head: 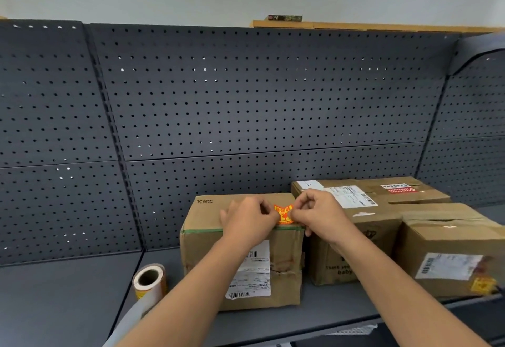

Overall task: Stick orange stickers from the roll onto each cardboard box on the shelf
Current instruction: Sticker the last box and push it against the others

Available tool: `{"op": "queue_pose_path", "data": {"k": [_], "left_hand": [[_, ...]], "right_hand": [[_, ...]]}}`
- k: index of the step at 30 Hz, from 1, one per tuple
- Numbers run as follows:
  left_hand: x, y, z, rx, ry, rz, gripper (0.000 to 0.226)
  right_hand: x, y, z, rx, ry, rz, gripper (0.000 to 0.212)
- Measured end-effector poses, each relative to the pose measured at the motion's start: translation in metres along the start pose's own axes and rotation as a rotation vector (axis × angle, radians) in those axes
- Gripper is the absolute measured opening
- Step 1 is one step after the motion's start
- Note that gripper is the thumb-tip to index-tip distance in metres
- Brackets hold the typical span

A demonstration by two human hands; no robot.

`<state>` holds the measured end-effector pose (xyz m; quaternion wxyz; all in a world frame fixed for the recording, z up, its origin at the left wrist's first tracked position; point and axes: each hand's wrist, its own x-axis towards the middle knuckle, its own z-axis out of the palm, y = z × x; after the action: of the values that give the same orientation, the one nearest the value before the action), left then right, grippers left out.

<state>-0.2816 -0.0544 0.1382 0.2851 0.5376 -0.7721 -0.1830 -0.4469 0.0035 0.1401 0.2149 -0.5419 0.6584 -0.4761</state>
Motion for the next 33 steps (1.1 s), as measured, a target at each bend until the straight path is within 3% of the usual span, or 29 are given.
{"op": "queue_pose_path", "data": {"k": [7,28,33], "left_hand": [[-0.005,-0.001,0.003,0.073,0.018,0.032,0.022],[-0.013,-0.004,0.006,0.185,0.000,0.089,0.019],[-0.014,-0.004,0.005,0.189,-0.019,0.078,0.020]], "right_hand": [[-0.001,0.002,0.009,-0.095,0.037,-0.019,0.026],[-0.021,-0.002,0.017,-0.096,0.035,-0.011,0.015],[-0.030,0.000,0.022,-0.121,0.082,-0.060,0.029]]}}
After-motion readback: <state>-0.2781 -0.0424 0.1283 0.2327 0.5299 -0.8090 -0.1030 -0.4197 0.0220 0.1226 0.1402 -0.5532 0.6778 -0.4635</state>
